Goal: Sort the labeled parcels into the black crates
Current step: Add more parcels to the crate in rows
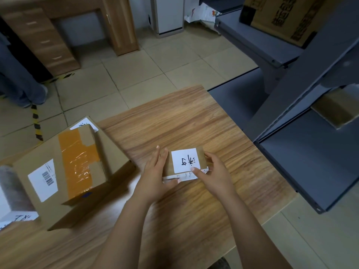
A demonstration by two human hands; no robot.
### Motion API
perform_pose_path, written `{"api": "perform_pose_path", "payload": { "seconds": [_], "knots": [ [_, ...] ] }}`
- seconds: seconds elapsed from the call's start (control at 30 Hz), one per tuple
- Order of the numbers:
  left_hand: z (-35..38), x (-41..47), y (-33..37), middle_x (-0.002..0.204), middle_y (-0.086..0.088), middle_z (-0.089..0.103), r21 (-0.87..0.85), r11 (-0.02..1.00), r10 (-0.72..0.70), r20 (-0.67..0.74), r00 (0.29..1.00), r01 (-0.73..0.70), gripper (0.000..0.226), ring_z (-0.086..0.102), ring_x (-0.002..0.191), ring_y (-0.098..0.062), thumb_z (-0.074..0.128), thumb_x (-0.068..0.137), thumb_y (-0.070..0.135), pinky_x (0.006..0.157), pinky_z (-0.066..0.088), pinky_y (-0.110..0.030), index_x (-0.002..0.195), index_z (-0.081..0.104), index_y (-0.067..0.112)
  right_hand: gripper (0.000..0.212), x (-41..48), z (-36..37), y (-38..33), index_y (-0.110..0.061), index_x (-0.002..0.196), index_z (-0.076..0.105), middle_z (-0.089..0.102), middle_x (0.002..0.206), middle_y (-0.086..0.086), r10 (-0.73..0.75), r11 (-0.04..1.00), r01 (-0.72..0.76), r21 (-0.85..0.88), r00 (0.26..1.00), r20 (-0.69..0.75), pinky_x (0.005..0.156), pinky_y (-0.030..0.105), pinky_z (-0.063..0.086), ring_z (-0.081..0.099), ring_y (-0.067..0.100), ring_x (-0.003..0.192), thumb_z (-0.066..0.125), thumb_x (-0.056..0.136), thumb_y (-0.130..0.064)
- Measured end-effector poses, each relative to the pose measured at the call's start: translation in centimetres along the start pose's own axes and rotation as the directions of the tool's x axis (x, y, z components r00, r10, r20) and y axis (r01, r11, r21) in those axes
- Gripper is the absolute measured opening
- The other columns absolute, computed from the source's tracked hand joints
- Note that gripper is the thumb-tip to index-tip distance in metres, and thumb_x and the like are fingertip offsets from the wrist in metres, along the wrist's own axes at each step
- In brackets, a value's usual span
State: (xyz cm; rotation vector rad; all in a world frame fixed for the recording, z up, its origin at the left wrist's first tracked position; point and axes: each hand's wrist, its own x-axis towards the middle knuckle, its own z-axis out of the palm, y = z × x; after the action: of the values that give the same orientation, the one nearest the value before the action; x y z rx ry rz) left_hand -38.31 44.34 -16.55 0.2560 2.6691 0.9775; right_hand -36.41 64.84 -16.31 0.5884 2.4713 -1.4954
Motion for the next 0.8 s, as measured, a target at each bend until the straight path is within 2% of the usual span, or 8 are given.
{"api": "perform_pose_path", "payload": {
  "seconds": [0.07, 0.17, 0.27, 0.4, 0.53, 0.63, 0.7, 0.8],
  "knots": [
    [-0.5, 0.4, 0.0, 0.161, 0.002, 0.012, 0.046, 0.999, 0.022, 0.019, 1.000, -0.023, 0.104, 0.006, 0.149, -0.016, 0.077, 0.076, 0.047, 0.120, 0.010, -0.031, 0.154, 0.015, 0.021, 0.073, 0.1, -0.4, -0.1, -0.033, 0.137, 0.046, 0.049, 0.129, -0.015, -0.025, 1.000, 0.025, -0.012, 0.999, -0.032, 0.091, 0.031, 0.050, 0.054, 0.008, 0.115, 0.080, 0.074, -0.047],
    [-0.7, -0.3, 0.6, 0.138, 0.006, 0.041, 0.050, 0.998, -0.026, -0.038, 0.999, 0.028, 0.102, 0.033, 0.132, -0.015, 0.080, 0.066, 0.057, 0.104, 0.028, -0.027, 0.149, 0.030, 0.025, 0.079, 0.5, -0.7, -0.6, -0.028, 0.140, 0.042, 0.044, 0.134, -0.008, 0.001, 0.999, -0.007, -0.037, 0.989, -0.148, 0.088, 0.034, 0.050, 0.050, 0.016, 0.122, 0.079, 0.074, -0.051],
    [-0.2, -1.4, 1.5, 0.114, 0.011, 0.043, 0.045, 0.996, -0.071, -0.048, 0.996, 0.073, 0.106, 0.043, 0.113, -0.012, 0.076, 0.054, 0.072, 0.086, 0.035, -0.025, 0.143, 0.036, 0.031, 0.074, 0.4, -0.4, -1.2, -0.026, 0.138, 0.041, 0.046, 0.134, -0.002, 0.014, 0.999, -0.022, -0.044, 0.984, -0.177, 0.079, 0.029, 0.047, 0.055, 0.017, 0.116, 0.077, 0.077, -0.048],
    [0.2, -2.4, 2.2, 0.108, 0.016, 0.054, -0.076, 0.992, -0.094, 0.032, 0.995, 0.097, 0.083, 0.053, 0.095, 0.003, 0.079, 0.061, 0.064, 0.071, 0.042, -0.016, 0.132, 0.041, 0.043, 0.060, -0.8, 0.3, -1.0, -0.028, 0.132, 0.046, 0.059, 0.114, -0.013, -0.013, 0.999, 0.014, 0.029, 0.999, -0.051, 0.068, 0.014, 0.046, 0.063, 0.003, 0.094, 0.077, 0.081, -0.033],
    [0.2, -3.5, 3.0, 0.094, 0.020, 0.062, -0.129, 0.989, -0.061, 0.125, 0.990, 0.077, 0.060, 0.058, 0.087, 0.009, 0.078, 0.072, 0.053, 0.066, 0.042, -0.006, 0.124, 0.047, 0.049, 0.065, -2.1, 0.3, -0.5, -0.032, 0.142, 0.041, 0.053, 0.134, -0.015, -0.121, 0.993, 0.120, 0.017, 0.990, 0.068, 0.098, 0.024, 0.043, 0.050, 0.002, 0.121, 0.072, 0.085, -0.027],
    [0.2, -4.0, 3.0, 0.108, 0.019, 0.061, -0.027, 0.999, -0.046, 0.029, 0.999, 0.047, 0.056, 0.057, 0.099, 0.002, 0.073, 0.075, 0.057, 0.078, 0.047, -0.021, 0.126, 0.052, 0.046, 0.072, -2.6, -0.3, -0.2, -0.032, 0.144, 0.038, 0.043, 0.137, -0.019, -0.152, 0.988, 0.154, -0.020, 0.986, 0.075, 0.101, 0.021, 0.034, 0.040, 0.001, 0.128, 0.074, 0.082, -0.030],
    [0.2, -3.8, 2.8, 0.126, 0.014, 0.055, 0.040, 0.998, -0.052, -0.046, 0.998, 0.054, 0.055, 0.055, 0.110, -0.009, 0.069, 0.081, 0.050, 0.083, 0.047, -0.028, 0.131, 0.052, 0.035, 0.083, -2.9, -0.6, 0.3, -0.038, 0.144, 0.036, 0.041, 0.134, -0.019, -0.159, 0.983, 0.165, -0.082, 0.985, 0.072, 0.105, 0.028, 0.037, 0.039, 0.006, 0.129, 0.079, 0.072, -0.041],
    [0.1, -3.0, 2.9, 0.135, 0.010, 0.047, 0.069, 0.997, -0.025, -0.085, 0.996, 0.031, 0.055, 0.054, 0.113, -0.016, 0.066, 0.088, 0.037, 0.078, 0.041, -0.027, 0.138, 0.046, 0.028, 0.096, -3.5, -0.6, 0.6, -0.048, 0.142, 0.030, 0.038, 0.133, -0.017, -0.107, 0.983, 0.121, -0.140, 0.989, 0.103, 0.104, 0.037, 0.042, 0.038, 0.009, 0.128, 0.079, 0.060, -0.055]
  ]
}}
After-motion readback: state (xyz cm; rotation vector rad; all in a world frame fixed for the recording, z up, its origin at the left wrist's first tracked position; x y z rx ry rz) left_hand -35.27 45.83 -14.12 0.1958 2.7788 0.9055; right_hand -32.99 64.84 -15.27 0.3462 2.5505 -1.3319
